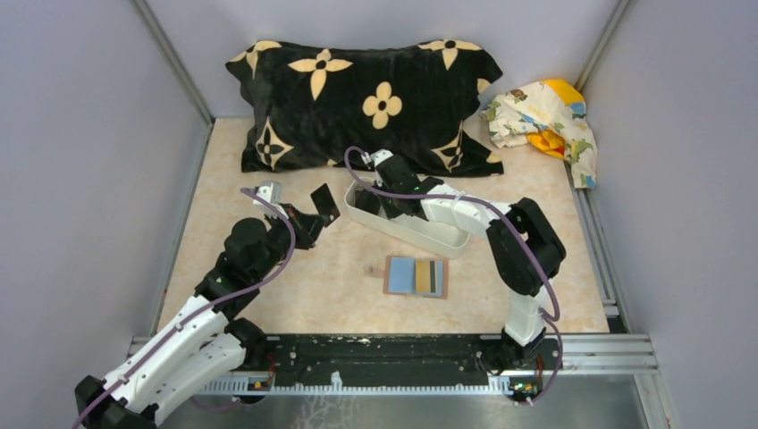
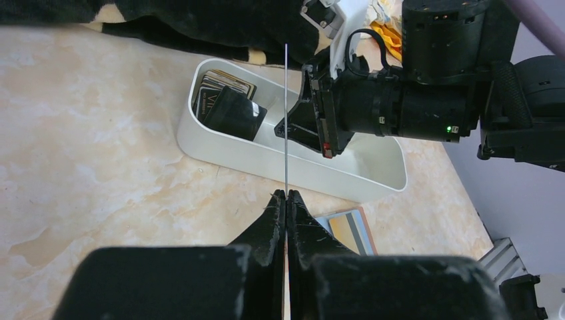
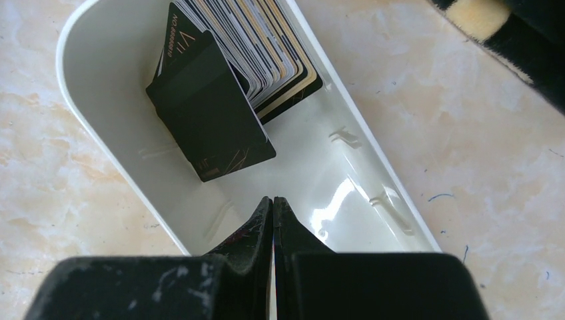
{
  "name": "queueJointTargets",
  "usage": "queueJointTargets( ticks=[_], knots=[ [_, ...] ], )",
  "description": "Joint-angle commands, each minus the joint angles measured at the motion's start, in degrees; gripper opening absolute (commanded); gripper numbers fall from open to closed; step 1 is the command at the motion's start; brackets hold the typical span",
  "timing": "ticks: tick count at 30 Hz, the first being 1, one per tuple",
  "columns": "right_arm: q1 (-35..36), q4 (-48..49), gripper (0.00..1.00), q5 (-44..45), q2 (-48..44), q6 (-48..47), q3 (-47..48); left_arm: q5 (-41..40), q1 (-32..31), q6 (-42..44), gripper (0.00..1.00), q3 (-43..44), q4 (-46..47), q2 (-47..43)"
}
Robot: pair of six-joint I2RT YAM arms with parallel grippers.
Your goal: Take the credit cards out of the card holder
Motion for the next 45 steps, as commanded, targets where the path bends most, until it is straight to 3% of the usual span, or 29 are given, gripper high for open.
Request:
queueJointTargets(
  ticks=[1, 22, 33, 36, 40, 45],
  knots=[
    [0.9, 2.5, 0.0, -0.8, 2.2, 0.3, 2.5, -0.5, 0.4, 0.7, 0.0, -0.7, 0.7, -0.5],
    [1.5, 0.6, 0.0, -2.0, 9.9, -1.1, 12.5, -2.6, 0.5, 2.0, 0.0, -0.6, -2.0, -2.1],
    [1.5, -0.7, 0.0, 2.9, 1.6, -2.0, 6.5, 0.4, 0.5, 1.5, 0.0, -0.8, -0.1, -1.6],
    [1.5, -0.4, 0.0, 3.1, -3.1, -2.1, 3.5, 4.5, 0.5, 2.2, 0.0, -1.0, 2.5, -0.6],
    [1.4, 2.5, 0.0, 0.8, -14.6, -3.1, -2.4, 17.6, 0.5, 6.0, 0.0, -2.4, 9.5, 0.0],
    [-0.6, 5.5, 0.0, -11.4, -31.1, -5.1, -11.5, 32.0, 0.5, 9.3, 0.0, -7.3, 21.1, -0.6]
  ],
)
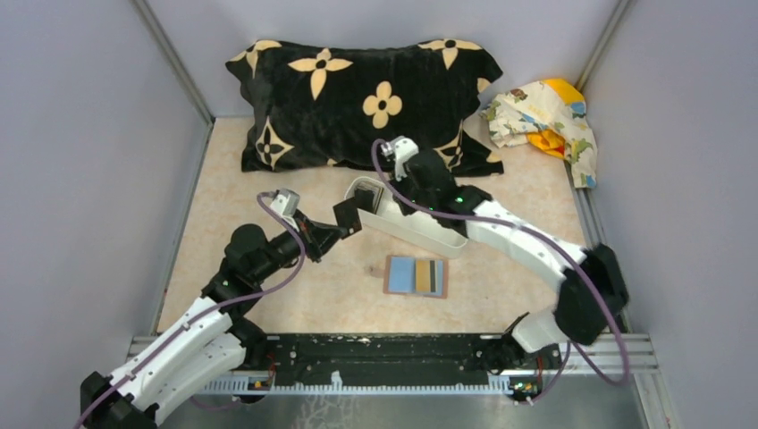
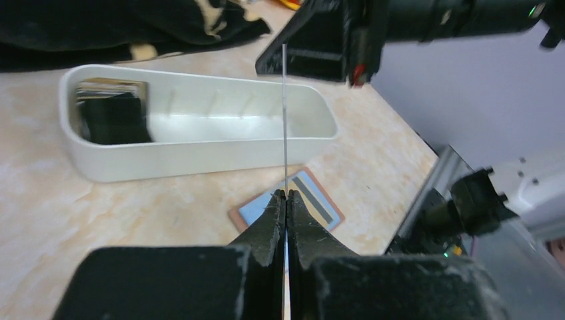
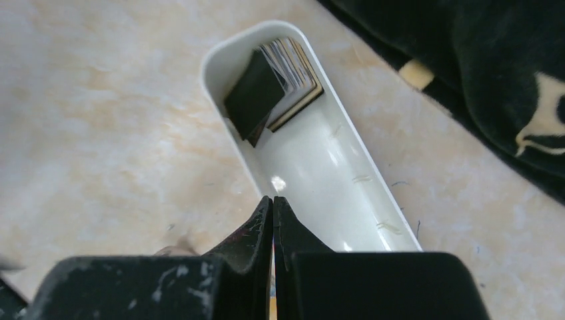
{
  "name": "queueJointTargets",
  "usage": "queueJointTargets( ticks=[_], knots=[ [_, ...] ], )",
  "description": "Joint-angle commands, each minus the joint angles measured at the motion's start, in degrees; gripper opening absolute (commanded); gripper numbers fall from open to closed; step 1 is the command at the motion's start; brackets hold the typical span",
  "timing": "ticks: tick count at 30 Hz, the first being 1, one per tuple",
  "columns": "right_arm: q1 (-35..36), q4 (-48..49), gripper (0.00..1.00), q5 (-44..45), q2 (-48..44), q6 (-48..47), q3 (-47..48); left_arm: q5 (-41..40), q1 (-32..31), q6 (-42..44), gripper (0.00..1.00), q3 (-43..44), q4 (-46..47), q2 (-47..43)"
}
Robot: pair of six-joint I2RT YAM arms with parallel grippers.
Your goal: Take the credit cards out of the card holder
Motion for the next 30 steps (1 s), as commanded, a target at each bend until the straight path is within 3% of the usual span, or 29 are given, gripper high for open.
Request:
queueJointTargets(
  ticks=[1, 2, 4, 7, 12, 16, 30],
  knots=[
    [-1.8, 6.4, 0.0, -11.7, -17.6, -2.7, -6.3, 17.2, 0.3, 4.0, 0.0, -3.9, 13.8, -0.2],
    [-3.0, 6.8, 0.01, -13.7, -21.1, -3.0, -7.8, 19.1, 0.3, 3.8, 0.0, -4.2, 15.1, 0.4],
    [-4.2, 7.1, 0.12, -18.4, -28.3, -5.6, -10.4, 23.4, 0.2, 3.9, 0.0, -4.8, 18.2, 2.6],
    [-4.8, 5.2, 0.25, -22.1, -35.7, -7.9, -11.6, 35.5, 0.2, 4.6, 0.0, -5.4, 26.3, 7.8],
    [-5.1, -1.1, 0.46, -31.2, -38.3, -9.5, -9.5, 47.1, 0.2, -1.3, 0.0, -5.8, 41.3, 17.3],
    [-5.1, -2.9, 0.48, -36.8, -38.0, -9.1, -8.5, 50.8, 0.0, -5.1, 0.0, -6.4, 50.6, 19.6],
    [-5.2, -1.6, 0.52, -49.8, -36.9, -5.6, -7.9, 50.7, -0.1, -3.1, 0.0, -5.5, 48.4, 21.0]
  ],
)
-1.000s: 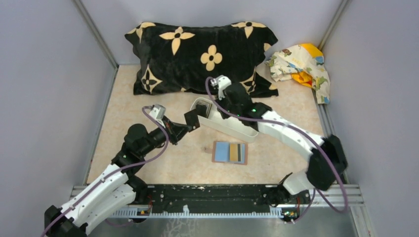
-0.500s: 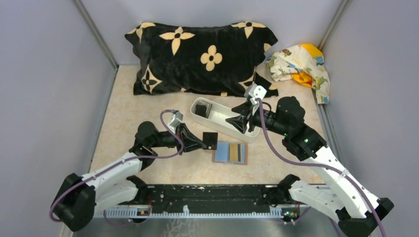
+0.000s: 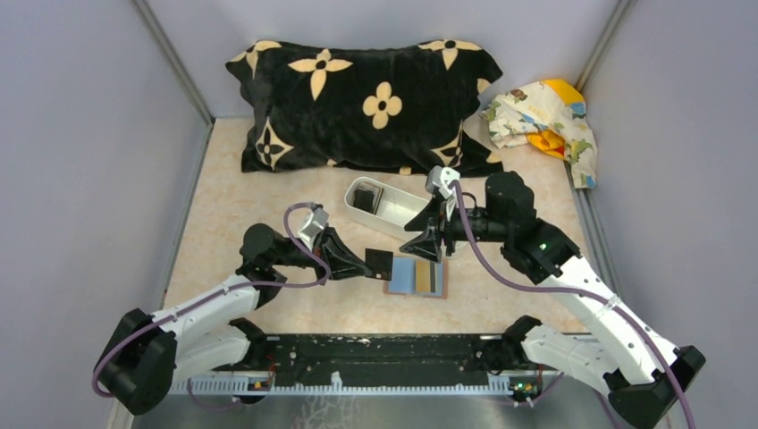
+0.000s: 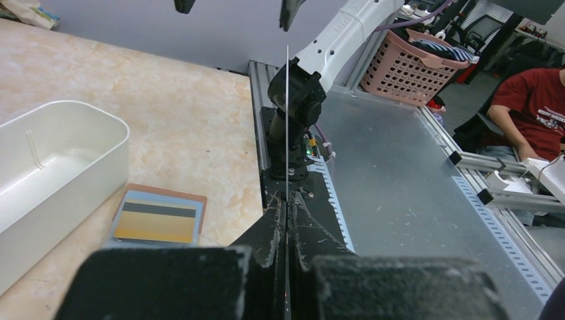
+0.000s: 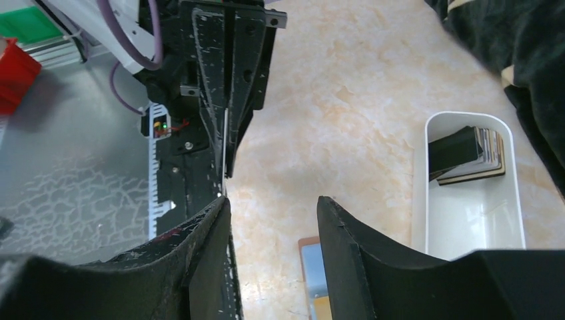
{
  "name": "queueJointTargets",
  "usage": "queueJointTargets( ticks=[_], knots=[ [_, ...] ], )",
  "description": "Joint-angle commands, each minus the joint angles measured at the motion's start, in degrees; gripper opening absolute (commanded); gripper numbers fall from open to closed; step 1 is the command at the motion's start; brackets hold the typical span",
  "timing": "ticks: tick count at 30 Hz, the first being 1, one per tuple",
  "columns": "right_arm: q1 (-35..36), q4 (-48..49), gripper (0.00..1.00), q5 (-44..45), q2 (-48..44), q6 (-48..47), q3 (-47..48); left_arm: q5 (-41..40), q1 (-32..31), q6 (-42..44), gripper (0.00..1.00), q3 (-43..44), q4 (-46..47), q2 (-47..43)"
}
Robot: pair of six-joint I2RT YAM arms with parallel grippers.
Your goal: Take the credit cards out of the card holder
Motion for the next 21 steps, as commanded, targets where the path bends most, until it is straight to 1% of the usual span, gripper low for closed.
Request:
queueJointTargets(
  ticks=[1, 11, 15, 21],
  knots=[
    [-0.3, 4.1, 0.52, -4.9, -0.9, 1.9, 2.7, 1.0, -0.1, 1.3, 0.0, 0.9, 1.7, 0.7],
    [0.1, 7.5, 0.53, -7.1, 0.7, 4.2, 0.7, 1.4, -0.1, 0.5, 0.0, 2.1, 2.5, 2.8],
    [0.5, 8.9, 0.56, -7.0, 1.6, 4.6, 0.2, 1.8, -0.1, -1.1, 0.0, 1.6, 4.9, 3.0],
    [1.1, 10.7, 0.58, -7.2, 3.5, 4.8, -0.3, 2.4, -0.2, -1.5, 0.0, 1.8, 4.9, 2.6]
  ],
)
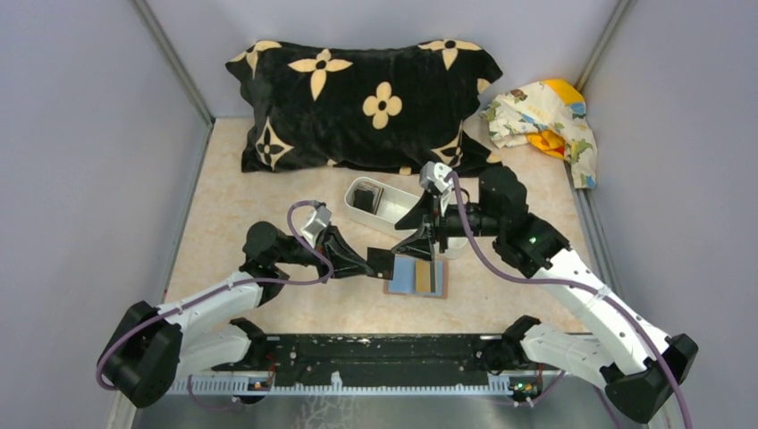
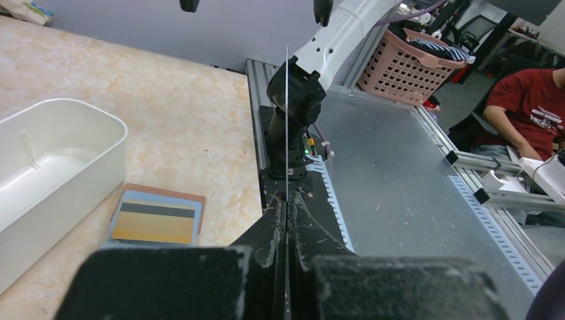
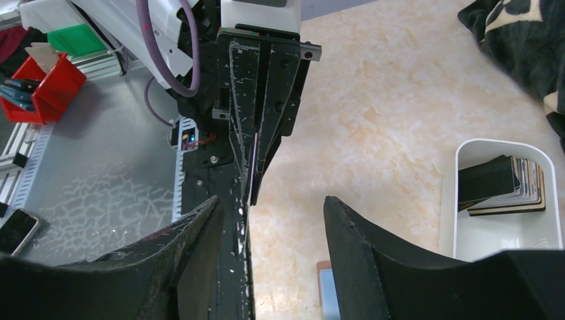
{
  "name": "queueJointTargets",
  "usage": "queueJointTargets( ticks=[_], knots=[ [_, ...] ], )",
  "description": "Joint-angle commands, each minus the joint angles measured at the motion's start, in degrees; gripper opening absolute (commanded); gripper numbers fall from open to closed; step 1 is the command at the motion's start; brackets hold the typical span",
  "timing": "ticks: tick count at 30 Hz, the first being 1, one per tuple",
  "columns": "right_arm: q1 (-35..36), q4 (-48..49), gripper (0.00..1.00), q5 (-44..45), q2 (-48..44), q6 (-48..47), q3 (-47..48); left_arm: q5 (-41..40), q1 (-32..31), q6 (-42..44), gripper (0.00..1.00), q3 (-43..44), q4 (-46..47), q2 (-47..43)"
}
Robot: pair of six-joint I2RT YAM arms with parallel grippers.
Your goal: Take the credit cards out of the card holder
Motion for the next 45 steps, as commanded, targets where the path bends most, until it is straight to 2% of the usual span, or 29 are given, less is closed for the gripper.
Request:
queueJointTargets(
  ticks=[1, 14, 22, 26, 29, 31, 33, 36, 37, 38, 41, 45],
  knots=[
    [0.7, 4.8, 0.58, -1.2, 1.3, 0.4, -0.2, 2.1, -0.2, -0.9, 0.0, 1.2, 3.0, -0.3],
    [2.5, 5.6, 0.6, -1.6, 4.1, 0.0, -0.7, 3.1, -0.2, -3.4, 0.0, 1.2, 6.0, 0.1],
    [3.2, 5.0, 0.51, -2.5, 4.7, -0.1, -0.7, 3.4, -0.2, -4.5, 0.0, 1.0, 7.6, 0.2],
    [3.3, 4.2, 0.31, -2.4, 4.8, -0.5, -0.7, 3.5, -0.2, -5.0, 0.0, 1.0, 8.1, -0.1],
    [3.3, 4.4, 0.01, -1.9, 4.5, -0.8, -1.0, 3.1, -0.2, -5.0, 0.0, 0.8, 8.1, -0.3],
    [3.3, 5.0, 0.0, -1.0, 4.2, -0.7, -1.3, 1.8, -0.2, -4.6, 0.0, 0.3, 7.8, -0.8],
    [3.3, 5.7, 0.0, 0.2, 3.9, -0.4, -1.5, -1.7, -0.2, -3.5, 0.04, -0.5, 5.9, -2.2],
    [3.3, 7.7, 0.0, 3.4, 3.6, 0.7, -2.0, -10.2, -0.2, -0.2, 0.37, -1.6, -1.7, -6.5],
    [3.3, 8.5, 0.0, 4.7, 3.4, 0.7, -2.4, -13.5, -0.2, 1.5, 0.43, -1.5, -5.9, -8.4],
    [3.2, 9.4, 0.0, 5.1, 3.2, 1.0, -2.7, -16.5, -0.2, 3.5, 0.45, -1.2, -10.6, -10.4],
    [2.8, 10.7, 0.0, 6.2, 3.6, 1.0, -2.5, -27.8, -0.1, 7.5, 0.43, -0.5, -22.5, -16.3],
    [1.3, 13.1, 0.0, 8.9, 5.4, 1.4, -1.8, -44.7, -0.1, 7.7, 0.43, -0.5, -34.0, -22.6]
  ],
)
